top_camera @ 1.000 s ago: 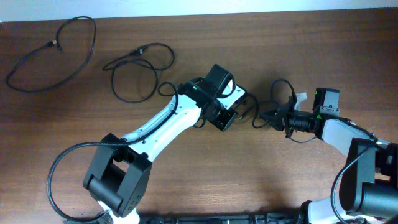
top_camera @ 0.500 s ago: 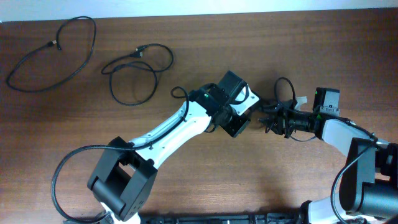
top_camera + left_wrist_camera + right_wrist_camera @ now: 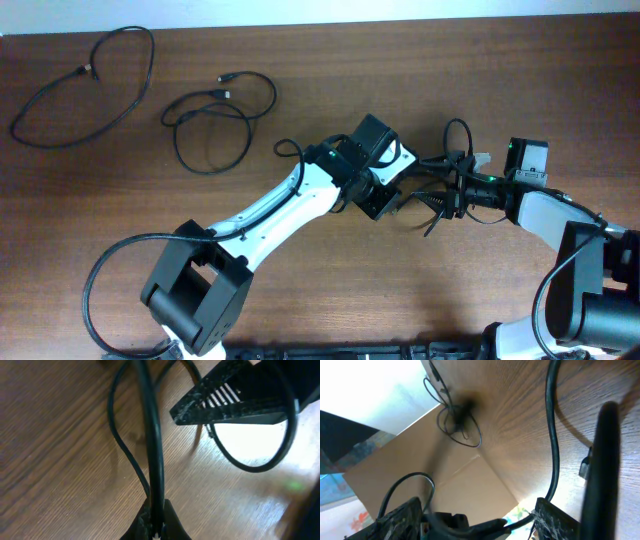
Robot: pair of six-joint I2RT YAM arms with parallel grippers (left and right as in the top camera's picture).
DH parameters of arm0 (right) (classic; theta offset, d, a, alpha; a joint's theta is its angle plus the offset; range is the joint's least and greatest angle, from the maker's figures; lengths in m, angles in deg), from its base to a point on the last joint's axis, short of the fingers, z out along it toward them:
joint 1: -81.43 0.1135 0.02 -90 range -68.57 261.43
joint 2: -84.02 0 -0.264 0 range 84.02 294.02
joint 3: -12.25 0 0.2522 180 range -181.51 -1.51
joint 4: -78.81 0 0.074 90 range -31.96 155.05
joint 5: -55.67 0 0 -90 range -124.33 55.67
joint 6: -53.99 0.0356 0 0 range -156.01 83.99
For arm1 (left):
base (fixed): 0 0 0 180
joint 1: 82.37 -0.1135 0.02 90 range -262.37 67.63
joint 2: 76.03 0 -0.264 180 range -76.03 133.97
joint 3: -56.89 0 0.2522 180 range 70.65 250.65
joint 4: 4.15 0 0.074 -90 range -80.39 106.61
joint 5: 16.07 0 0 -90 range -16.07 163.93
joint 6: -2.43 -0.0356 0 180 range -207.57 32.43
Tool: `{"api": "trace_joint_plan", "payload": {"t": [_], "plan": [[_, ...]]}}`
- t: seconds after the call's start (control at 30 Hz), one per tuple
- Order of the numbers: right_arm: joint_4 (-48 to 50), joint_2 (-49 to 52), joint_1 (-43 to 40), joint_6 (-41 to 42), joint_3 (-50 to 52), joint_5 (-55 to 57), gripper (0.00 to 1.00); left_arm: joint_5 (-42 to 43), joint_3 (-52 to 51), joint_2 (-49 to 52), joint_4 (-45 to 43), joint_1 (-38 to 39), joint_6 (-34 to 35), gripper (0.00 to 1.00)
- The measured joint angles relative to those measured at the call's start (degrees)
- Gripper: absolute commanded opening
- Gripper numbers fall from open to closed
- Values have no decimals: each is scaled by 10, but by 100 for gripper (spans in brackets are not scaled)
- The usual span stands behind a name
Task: Untangle cables
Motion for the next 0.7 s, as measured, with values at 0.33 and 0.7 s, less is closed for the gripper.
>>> {"api": "trace_joint_plan", "payload": {"t": [0.33, 0.7], "plan": [[-11, 0, 3, -130, 0, 108, 99, -163, 0, 0, 10, -9, 76, 3], [-370, 0, 39, -283, -206, 298, 99, -183, 0, 0, 10, -34, 132, 0]]}}
